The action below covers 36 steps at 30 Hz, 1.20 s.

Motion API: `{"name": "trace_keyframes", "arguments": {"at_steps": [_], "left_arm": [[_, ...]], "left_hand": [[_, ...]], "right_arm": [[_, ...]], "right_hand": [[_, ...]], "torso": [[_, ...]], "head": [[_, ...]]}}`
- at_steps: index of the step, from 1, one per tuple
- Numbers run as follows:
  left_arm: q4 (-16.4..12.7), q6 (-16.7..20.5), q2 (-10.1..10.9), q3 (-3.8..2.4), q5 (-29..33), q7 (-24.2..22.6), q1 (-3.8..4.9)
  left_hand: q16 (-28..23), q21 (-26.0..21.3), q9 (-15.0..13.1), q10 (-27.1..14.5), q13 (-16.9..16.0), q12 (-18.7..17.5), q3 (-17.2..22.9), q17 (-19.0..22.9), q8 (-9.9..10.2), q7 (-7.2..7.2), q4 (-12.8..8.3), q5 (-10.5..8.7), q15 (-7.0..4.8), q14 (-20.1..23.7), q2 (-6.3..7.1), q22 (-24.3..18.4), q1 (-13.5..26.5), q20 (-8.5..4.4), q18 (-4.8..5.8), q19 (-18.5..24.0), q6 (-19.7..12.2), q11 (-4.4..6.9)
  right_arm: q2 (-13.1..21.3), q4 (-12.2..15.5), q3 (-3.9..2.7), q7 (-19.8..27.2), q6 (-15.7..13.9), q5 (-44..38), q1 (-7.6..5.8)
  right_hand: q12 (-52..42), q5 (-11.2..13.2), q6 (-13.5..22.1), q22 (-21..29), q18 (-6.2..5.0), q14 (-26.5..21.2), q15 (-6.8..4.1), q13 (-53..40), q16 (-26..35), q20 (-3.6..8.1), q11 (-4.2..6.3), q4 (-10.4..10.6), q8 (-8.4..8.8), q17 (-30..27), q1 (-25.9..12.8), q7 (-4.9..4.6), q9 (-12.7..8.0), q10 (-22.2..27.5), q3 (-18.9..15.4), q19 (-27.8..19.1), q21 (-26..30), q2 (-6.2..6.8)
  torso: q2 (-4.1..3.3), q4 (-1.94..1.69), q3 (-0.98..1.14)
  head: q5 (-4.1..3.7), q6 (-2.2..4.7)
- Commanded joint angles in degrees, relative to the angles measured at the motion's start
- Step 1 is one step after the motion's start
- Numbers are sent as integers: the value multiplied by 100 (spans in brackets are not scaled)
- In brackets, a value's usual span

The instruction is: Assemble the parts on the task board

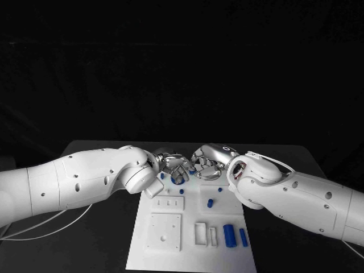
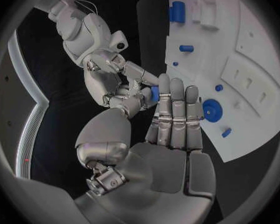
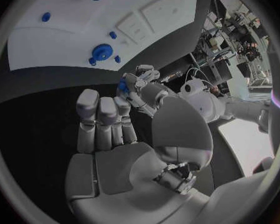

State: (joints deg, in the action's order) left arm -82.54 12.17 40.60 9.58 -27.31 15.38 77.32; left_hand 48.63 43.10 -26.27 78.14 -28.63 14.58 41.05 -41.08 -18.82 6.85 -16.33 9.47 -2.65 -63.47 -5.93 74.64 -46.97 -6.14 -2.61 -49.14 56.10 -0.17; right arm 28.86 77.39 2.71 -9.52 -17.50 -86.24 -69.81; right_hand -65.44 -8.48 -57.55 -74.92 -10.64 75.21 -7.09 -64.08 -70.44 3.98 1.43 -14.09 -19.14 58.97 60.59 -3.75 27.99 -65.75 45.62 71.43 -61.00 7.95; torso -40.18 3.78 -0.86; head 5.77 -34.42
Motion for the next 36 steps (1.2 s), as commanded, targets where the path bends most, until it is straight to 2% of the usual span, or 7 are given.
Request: {"name": "trace_keyframes", "arguments": {"at_steps": [1,8,12,16,36], "left_arm": [[-10,-45,-2,-13,-32,-49,13],[-18,-116,-2,-13,-89,-26,13],[-10,-125,-1,-13,-135,-19,13],[-8,-115,2,-13,-175,-16,13],[-35,-164,7,-13,-452,13,12]], "left_hand": [[37,32,-66,76,-20,-22,65,9,-37,-86,-11,33,-10,30,-7,-3,105,-218,65,38,161,7],[135,96,-165,216,-86,31,155,11,-123,-160,-32,213,-39,-6,35,11,260,-244,58,28,331,72],[242,137,-233,349,-146,92,186,-13,-176,-216,-31,443,-74,-72,110,13,320,-268,61,15,459,128],[368,179,-298,458,-219,166,190,-75,-214,-267,-33,553,-115,-114,142,9,373,-303,69,-7,577,179],[667,338,-468,597,-448,444,194,-228,-261,-370,-19,527,-230,-209,274,24,334,-411,89,-91,812,287]], "right_arm": [[-5,-41,10,25,29,71,16],[-19,-129,10,41,-46,134,16],[-22,-153,11,62,-44,160,16],[-24,-156,11,67,-31,167,16],[-11,-196,13,84,-43,199,18]], "right_hand": [[46,-52,-161,-41,-436,2,-33,9,22,5,-11,40,-16,-7,-101,-132,278,5,-25,44,8,41],[83,-2,-4,-24,-436,-4,0,22,45,17,-51,139,87,-15,-141,-176,260,48,-48,45,39,172],[103,24,50,-18,-436,-8,20,31,57,21,-72,197,125,-17,-153,-198,255,72,-61,40,54,241],[113,38,58,-16,-436,-10,26,37,62,23,-77,223,133,-18,-154,-203,257,81,-65,38,61,263],[124,51,59,-13,-436,-11,29,47,71,27,-80,254,140,-20,-126,-206,265,86,-66,34,73,271]], "torso": [[0,3,3],[-2,1,5],[-1,2,5],[-3,3,5],[-3,6,6]], "head": [[2,-5],[-6,-7],[0,-3],[0,-7],[-9,-7]]}}
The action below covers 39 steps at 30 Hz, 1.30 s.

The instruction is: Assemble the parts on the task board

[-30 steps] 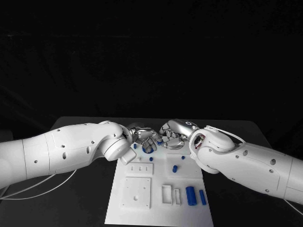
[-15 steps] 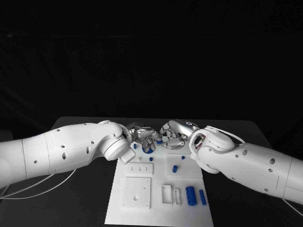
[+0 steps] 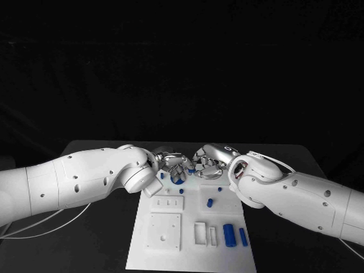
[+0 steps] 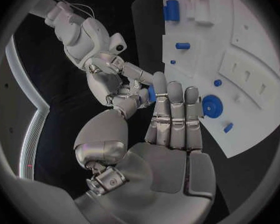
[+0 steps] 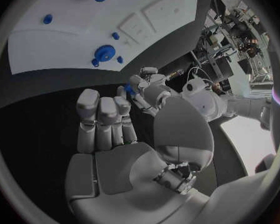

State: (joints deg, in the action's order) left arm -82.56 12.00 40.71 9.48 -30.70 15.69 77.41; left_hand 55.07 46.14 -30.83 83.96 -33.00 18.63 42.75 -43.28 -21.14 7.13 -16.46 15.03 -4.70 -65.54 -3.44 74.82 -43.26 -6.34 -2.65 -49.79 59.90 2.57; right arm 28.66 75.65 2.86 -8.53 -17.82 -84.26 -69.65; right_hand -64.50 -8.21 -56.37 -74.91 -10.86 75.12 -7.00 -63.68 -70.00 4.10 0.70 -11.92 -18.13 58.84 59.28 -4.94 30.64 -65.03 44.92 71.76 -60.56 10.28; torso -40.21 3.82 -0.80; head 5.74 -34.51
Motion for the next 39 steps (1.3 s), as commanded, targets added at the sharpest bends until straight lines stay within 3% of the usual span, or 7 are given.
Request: {"name": "trace_keyframes", "arguments": {"at_steps": [1,20,26,28,32,35,39], "left_arm": [[-34,-145,-4,-3,-114,-17,3],[11,-60,14,-3,-233,-7,3],[69,-102,44,-3,-307,28,4],[94,-278,56,-3,-397,85,4],[132,-761,88,-3,-753,346,4],[155,-909,108,-4,-954,547,5],[185,-1155,115,-5,-1341,775,5]], "left_hand": [[33,42,-18,14,-19,49,25,-12,-28,-401,-6,-32,-29,-3,27,7,-45,-395,94,-28,438,17],[153,111,-109,24,-128,201,8,-55,-36,-437,0,-31,-66,-22,13,12,-40,-434,110,-39,520,54],[164,118,-122,12,-141,218,14,-57,-30,-438,-2,-37,-69,-16,-22,11,-37,-439,113,-34,520,56],[167,120,-127,7,-145,222,18,-58,-28,-439,-5,-37,-69,-14,-35,11,-39,-441,113,-32,520,57],[177,128,-141,-8,-156,236,29,-59,-22,-440,-16,-9,-70,-7,-45,13,-47,-445,115,-22,518,58],[186,137,-155,-17,-166,250,33,-60,-18,-440,-15,26,-71,-3,-51,14,-49,-448,118,-17,520,59],[219,172,-192,-10,-192,293,25,-65,-24,-452,-23,73,-85,-24,-75,21,-36,-462,115,-35,541,76]], "right_arm": [[9,-22,-2,-14,-11,2,1],[122,-50,2,187,87,358,4],[402,-22,1,494,-280,860,3],[519,-8,-5,603,-421,1028,1],[708,-27,-82,788,-647,1377,-18],[792,-125,-209,843,-734,1434,-57],[849,-309,-238,956,-813,1792,-148]], "right_hand": [[30,25,-60,-13,-414,-2,19,7,27,16,-7,39,38,-6,5,-86,1,15,3,1,30,37],[42,35,-47,-12,-414,-10,24,18,40,11,-12,90,53,-8,-19,-91,7,24,-27,-9,42,69],[170,-13,257,19,-414,-200,125,81,200,-63,-118,142,225,-64,-72,-201,-30,228,-87,-223,203,107],[186,-23,348,25,-414,-227,145,100,221,-75,-142,150,273,-74,-84,-228,-40,252,-123,-249,229,115],[206,-55,416,35,-414,-257,172,130,248,-91,-170,179,306,-87,-83,-257,-38,285,-151,-279,268,122],[231,-103,455,45,-414,-298,195,161,284,-111,-193,197,324,-105,-61,-279,-32,322,-150,-324,313,130],[479,-143,496,123,-412,-570,235,388,566,-245,-230,239,334,-275,-48,-315,3,523,-117,-635,590,161]], "torso": [[-1,1,0],[1,-2,-2],[2,-8,-5],[2,2,-5],[1,17,-5],[2,24,-1],[6,9,3]], "head": [[-8,4],[-19,3],[8,10],[30,4],[71,-7],[119,13],[148,13]]}}
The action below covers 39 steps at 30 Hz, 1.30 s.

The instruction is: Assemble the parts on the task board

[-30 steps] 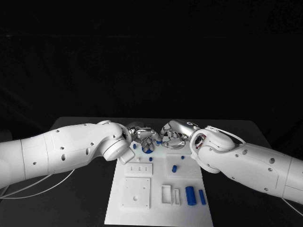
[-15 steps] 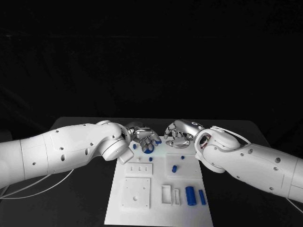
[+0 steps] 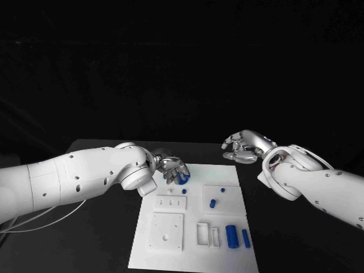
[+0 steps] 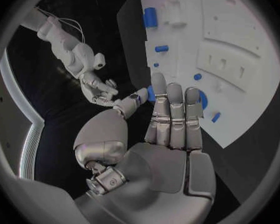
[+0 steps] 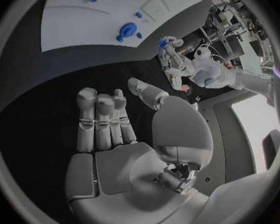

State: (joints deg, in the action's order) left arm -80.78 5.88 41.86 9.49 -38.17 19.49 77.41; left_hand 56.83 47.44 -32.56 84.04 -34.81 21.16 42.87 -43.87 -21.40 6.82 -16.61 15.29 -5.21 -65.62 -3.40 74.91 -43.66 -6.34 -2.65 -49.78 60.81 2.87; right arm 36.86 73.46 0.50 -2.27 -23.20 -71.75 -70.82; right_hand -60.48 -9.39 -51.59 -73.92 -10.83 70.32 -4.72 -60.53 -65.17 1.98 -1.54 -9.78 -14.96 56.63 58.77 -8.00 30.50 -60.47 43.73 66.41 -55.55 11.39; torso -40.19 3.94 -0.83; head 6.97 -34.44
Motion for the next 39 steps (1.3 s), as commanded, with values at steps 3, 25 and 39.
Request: {"name": "trace_keyframes", "arguments": {"at_steps": [3,25,39], "left_arm": [[38,-712,16,-6,-810,520,6],[-10,-832,134,206,-1887,874,8],[-148,-339,178,410,-2290,840,-48]], "left_hand": [[102,106,-93,20,-58,124,-2,-15,-27,-452,-12,110,-72,-73,-93,21,29,-493,104,-87,509,79],[333,324,-470,19,-248,492,10,-21,-81,-527,-7,203,-158,-174,-105,35,103,-584,92,-162,614,156],[536,491,-726,9,-379,791,50,-42,-92,-586,-8,282,-210,-228,-96,48,192,-633,71,-206,719,215]], "right_arm": [[46,-242,-9,464,-246,1120,-91],[-270,-1830,-298,1424,443,4158,-239],[-375,-1889,-299,1480,772,4074,-240]], "right_hand": [[332,-43,42,113,-412,-353,64,308,346,-148,-43,41,18,-229,-11,-36,41,260,27,-402,368,55],[3627,-635,195,1331,-392,-1276,830,4148,3098,-1215,-446,-642,11,-2012,-140,-237,-174,140,-490,-2032,2668,-491],[4830,-851,258,2021,-417,-1304,1090,4968,4175,-1527,-568,-616,-66,-2666,-202,-261,-326,-300,-704,-2480,3605,-598]], "torso": [[1,-20,3],[13,-74,-14],[-1,-53,-17]], "head": [[1,-18],[161,-223],[240,-302]]}}
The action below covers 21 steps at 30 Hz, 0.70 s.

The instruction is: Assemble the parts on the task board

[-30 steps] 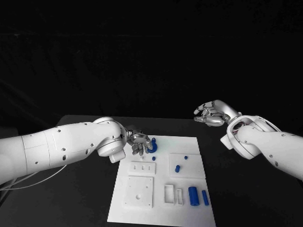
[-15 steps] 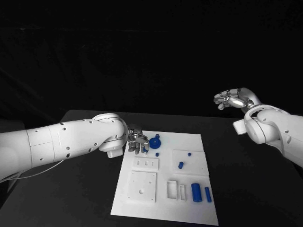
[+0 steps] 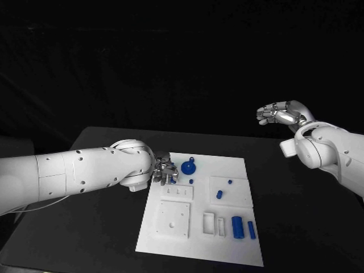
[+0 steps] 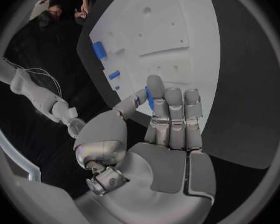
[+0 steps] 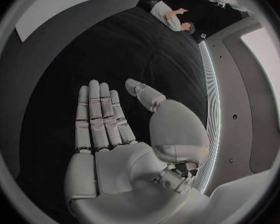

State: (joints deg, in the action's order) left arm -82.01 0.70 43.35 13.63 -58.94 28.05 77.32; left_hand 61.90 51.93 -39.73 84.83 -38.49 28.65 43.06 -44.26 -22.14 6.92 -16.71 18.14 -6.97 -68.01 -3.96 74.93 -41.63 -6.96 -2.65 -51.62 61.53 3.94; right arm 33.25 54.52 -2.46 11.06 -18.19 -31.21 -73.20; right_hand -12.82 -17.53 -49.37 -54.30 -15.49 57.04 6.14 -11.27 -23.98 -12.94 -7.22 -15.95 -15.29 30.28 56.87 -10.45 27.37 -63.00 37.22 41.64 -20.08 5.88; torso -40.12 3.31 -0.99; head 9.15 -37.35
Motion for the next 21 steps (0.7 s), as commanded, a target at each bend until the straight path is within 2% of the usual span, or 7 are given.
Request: {"name": "trace_keyframes", "arguments": {"at_steps": [1,6,10,14,18,21], "left_arm": [[-24,187,34,-6,-225,-19,-55],[16,157,-11,-6,-262,-36,-82],[27,221,-67,-8,-339,-70,-180],[99,255,-133,-7,-374,-92,-213],[145,335,-155,-7,-365,-122,-280],[156,323,-171,-7,-400,-132,-311]], "left_hand": [[33,45,-16,-75,-13,49,34,-1,-15,-596,1,-10,-34,13,-43,46,-9,-572,70,-19,646,108],[42,55,-36,-88,-17,65,40,2,-7,-596,0,-29,-35,19,-51,46,-4,-573,71,-13,643,108],[46,61,-46,-96,-19,74,41,5,-1,-595,1,-37,-35,23,-51,45,1,-574,71,-9,640,108],[47,64,-52,-102,-19,78,44,7,4,-595,2,-37,-36,27,-54,44,3,-574,71,-7,637,107],[50,69,-63,-110,-20,87,43,11,12,-593,3,-45,-35,34,-50,43,14,-574,73,-1,634,105],[52,72,-68,-113,-20,92,43,13,15,-592,3,-50,-35,37,-47,42,19,-574,73,2,634,104]], "right_arm": [[-14,11,-4,149,271,17,-1],[-46,12,-4,141,257,14,-1],[-46,66,-4,117,255,-16,-1],[-40,89,-4,107,245,-35,0],[-30,96,-4,91,247,-38,0],[-27,98,-4,78,243,-40,0]], "right_hand": [[79,-38,36,71,49,27,5,52,68,-36,-1,2,-34,-38,-14,-21,-16,-55,-60,-1,70,-48],[169,-36,49,122,49,89,-8,110,100,-26,-13,9,-37,-56,-14,-41,-38,-91,-93,66,95,-53],[216,-38,60,144,49,114,-14,138,114,-20,-31,13,-35,-62,-13,-56,-51,-93,-104,91,106,-51],[242,-40,70,158,49,120,-14,153,125,-20,-40,17,-32,-66,-17,-63,-60,-93,-112,96,117,-45],[260,-40,80,168,49,126,-15,164,133,-20,-44,20,-29,-68,-20,-67,-66,-96,-118,103,124,-39],[273,-41,86,174,49,128,-15,172,139,-20,-47,22,-26,-70,-21,-70,-71,-96,-121,105,129,-38]], "torso": [[-8,12,2],[-12,10,3],[-11,4,4],[-14,13,1],[-15,14,10],[-13,14,7]], "head": [[25,-8],[12,-26],[-6,-38],[-8,-52],[-12,-53],[-27,-63]]}}
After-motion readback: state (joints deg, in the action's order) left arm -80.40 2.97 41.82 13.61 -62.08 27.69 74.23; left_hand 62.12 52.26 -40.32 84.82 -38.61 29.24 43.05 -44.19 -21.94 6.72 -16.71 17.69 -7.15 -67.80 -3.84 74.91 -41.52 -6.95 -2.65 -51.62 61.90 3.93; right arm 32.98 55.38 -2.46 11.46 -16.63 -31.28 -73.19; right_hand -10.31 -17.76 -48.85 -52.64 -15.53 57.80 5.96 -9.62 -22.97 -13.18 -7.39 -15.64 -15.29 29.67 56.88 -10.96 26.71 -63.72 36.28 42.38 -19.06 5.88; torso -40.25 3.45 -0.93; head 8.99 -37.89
